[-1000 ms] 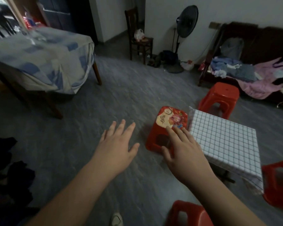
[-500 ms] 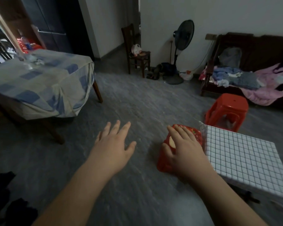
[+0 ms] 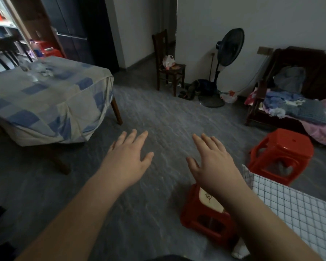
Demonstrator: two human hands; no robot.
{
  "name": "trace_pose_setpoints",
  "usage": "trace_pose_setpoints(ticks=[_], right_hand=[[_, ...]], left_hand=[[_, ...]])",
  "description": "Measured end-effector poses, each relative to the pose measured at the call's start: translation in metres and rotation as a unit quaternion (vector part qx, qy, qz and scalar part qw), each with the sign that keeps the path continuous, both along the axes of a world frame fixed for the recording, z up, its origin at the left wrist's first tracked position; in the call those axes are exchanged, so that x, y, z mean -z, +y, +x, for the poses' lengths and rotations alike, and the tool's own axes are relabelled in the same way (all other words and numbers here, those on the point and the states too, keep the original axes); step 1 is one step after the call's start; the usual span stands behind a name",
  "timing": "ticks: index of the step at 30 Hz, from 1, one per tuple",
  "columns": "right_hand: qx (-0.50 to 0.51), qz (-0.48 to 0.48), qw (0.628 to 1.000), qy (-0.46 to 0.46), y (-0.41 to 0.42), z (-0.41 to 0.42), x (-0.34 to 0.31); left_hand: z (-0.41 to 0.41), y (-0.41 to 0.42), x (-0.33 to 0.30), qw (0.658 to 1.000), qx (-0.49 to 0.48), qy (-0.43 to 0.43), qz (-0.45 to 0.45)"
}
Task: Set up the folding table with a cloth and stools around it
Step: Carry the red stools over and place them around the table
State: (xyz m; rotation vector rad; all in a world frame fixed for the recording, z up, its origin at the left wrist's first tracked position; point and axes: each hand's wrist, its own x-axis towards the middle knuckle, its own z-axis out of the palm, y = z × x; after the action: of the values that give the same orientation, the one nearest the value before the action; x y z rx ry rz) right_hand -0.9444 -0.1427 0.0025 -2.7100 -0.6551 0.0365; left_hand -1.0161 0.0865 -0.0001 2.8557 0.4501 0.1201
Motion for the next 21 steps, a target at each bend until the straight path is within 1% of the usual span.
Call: trace_pose_setpoints(ticks=[6,11,16,21], right_hand=[[-0.001,-0.015,1.0,0.011,0.035,0.077,0.002],[0.032,-0.038,0.999,0.021,0.074,0.135,0.016],[0.1,-0.038,0.994,0.023,0.132,0.201,0.028],[0.192,-0.035,0.98,0.032,0.188,0.248,0.032]], left_hand=[[0.079,0.034,0.014,1.0,-0.003,0.023,-0.018],[0.152,0.082,0.035,0.999,0.015,0.025,-0.039],[0.237,0.148,0.052,0.996,0.074,0.032,-0.038],[0.321,0.2,0.051,0.984,0.164,0.064,-0.016]])
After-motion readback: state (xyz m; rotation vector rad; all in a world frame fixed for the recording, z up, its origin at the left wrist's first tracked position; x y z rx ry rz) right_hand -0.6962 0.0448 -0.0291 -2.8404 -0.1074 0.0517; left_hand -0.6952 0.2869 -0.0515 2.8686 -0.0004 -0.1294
